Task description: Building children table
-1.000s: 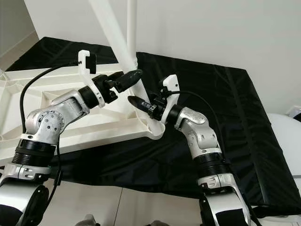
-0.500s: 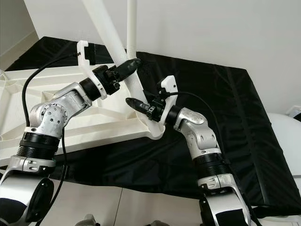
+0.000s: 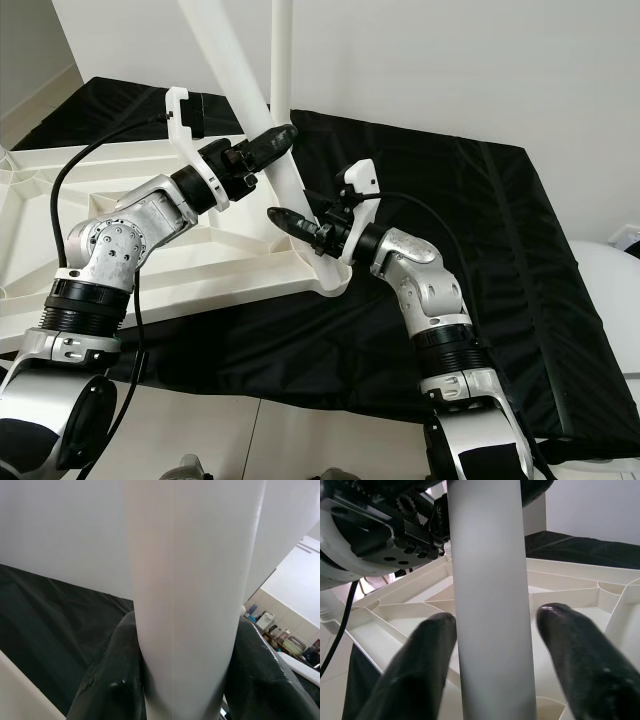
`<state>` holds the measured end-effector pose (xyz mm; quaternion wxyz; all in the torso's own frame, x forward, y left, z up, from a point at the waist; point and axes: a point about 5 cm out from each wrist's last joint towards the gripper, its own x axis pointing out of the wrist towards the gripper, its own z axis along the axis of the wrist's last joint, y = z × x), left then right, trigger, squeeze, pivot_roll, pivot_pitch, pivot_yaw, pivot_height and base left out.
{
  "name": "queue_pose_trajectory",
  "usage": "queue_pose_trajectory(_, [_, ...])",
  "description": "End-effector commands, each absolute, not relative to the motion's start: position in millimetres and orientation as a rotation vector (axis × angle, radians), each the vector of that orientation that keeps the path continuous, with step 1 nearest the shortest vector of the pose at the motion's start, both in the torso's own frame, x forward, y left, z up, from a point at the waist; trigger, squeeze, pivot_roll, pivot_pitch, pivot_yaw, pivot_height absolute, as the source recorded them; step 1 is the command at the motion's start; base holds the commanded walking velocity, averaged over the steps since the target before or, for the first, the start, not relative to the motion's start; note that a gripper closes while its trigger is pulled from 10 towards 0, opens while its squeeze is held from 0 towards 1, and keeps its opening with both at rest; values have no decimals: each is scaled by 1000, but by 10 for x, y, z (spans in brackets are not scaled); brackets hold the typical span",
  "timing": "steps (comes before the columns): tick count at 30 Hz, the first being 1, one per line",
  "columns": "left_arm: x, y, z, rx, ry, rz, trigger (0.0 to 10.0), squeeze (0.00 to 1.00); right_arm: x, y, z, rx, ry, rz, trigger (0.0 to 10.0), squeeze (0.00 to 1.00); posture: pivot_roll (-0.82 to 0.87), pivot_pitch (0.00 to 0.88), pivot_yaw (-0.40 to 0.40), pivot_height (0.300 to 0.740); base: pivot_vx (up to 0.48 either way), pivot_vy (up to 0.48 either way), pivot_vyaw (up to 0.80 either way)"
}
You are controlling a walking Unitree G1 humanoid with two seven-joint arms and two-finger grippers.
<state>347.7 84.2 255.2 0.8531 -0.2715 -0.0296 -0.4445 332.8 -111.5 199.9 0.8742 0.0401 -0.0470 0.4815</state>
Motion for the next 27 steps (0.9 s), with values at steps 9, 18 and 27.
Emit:
queue_pose_trajectory(9, [3516,917,2682,-512,-138,-1024,10000,0,3334,-1215,2016,72,-76,1014,10000,1000,-18,0,-47,740,0,0,0])
queue_pose_trajectory(18, [3653,1237,2896,-433,-188,-949,10000,0,3423,-1425,2200,71,-136,968,10000,0,-18,0,-45,740,0,0,0])
queue_pose_trajectory(27, [3723,1348,3153,-308,-248,-907,10000,0,3524,-1511,2428,107,-235,923,10000,0,-7,0,-47,740,0,0,0])
